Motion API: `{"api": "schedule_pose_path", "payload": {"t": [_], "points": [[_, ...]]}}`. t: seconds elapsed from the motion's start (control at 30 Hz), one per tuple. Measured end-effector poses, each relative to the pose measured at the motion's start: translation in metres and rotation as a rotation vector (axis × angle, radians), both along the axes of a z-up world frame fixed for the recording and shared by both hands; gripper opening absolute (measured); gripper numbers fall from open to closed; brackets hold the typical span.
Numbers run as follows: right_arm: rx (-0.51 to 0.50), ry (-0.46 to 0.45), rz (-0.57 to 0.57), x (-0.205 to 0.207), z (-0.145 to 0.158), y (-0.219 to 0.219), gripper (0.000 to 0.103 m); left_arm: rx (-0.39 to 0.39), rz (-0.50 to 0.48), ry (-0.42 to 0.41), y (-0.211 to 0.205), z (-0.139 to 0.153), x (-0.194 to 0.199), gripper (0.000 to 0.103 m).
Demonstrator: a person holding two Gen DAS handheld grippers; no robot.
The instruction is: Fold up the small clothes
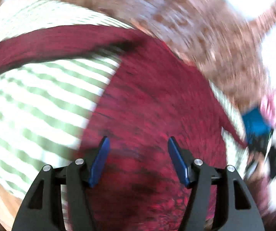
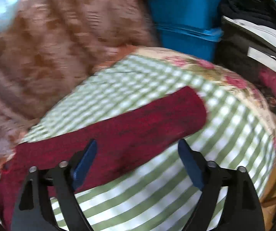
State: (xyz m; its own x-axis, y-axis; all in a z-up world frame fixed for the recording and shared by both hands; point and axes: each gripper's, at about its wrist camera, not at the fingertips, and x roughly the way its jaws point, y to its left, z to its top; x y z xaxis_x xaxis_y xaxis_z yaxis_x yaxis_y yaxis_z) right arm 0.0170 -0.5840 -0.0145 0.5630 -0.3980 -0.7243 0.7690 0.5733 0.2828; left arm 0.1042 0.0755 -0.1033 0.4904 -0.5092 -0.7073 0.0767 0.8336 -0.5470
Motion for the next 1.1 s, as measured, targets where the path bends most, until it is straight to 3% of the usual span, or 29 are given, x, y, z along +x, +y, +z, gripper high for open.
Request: {"api": "schedule_pose_path", "payload": {"t": [0.07, 0.2, 0.3, 0.37, 0.47, 0.53, 0.57, 0.6, 0.73, 0.93, 1.03, 1.1], "points": [[0.014, -0.048, 0.095, 0.016, 0.009, 0.036, 0.089, -0.037, 0.140, 0.009, 0.048, 0.000, 0.006, 0.078], [0.076, -0.122, 0.398, 0.075, 0.016, 0.140, 0.089, -0.093, 0.404, 0.027, 0.134, -0.009, 0.017, 0.081], [0.112, -0.119, 0.647, 0.116, 0.011, 0.226, 0.089, 0.002, 0.579, 0.046, 0.185, -0.017, 0.029, 0.082], [0.101, -0.088, 0.804, 0.138, 0.003, 0.287, 0.089, 0.014, 0.650, 0.073, 0.215, -0.026, 0.042, 0.085], [0.133, -0.027, 0.930, 0.159, -0.017, 0.344, 0.088, 0.026, 0.623, 0.097, 0.228, -0.037, 0.066, 0.080], [0.129, 0.005, 0.944, 0.166, -0.027, 0.364, 0.088, 0.077, 0.563, 0.107, 0.224, -0.045, 0.086, 0.050], [0.142, 0.024, 0.948, 0.170, -0.034, 0.372, 0.088, 0.120, 0.538, 0.109, 0.222, -0.046, 0.096, 0.026], [0.144, 0.036, 0.948, 0.172, -0.039, 0.375, 0.088, 0.143, 0.509, 0.100, 0.221, -0.045, 0.104, 0.016], [0.064, 0.075, 0.941, 0.175, -0.054, 0.390, 0.089, 0.300, 0.526, 0.013, 0.232, -0.015, 0.144, 0.011], [-0.088, 0.126, 0.982, 0.177, -0.062, 0.413, 0.100, 0.532, 0.610, -0.122, 0.246, 0.042, 0.226, 0.011], [-0.098, 0.134, 0.983, 0.181, -0.064, 0.414, 0.100, 0.659, 0.609, -0.139, 0.236, 0.043, 0.252, 0.012], [-0.094, 0.132, 0.985, 0.182, -0.065, 0.413, 0.100, 0.694, 0.606, -0.070, 0.232, 0.026, 0.276, 0.016]]}}
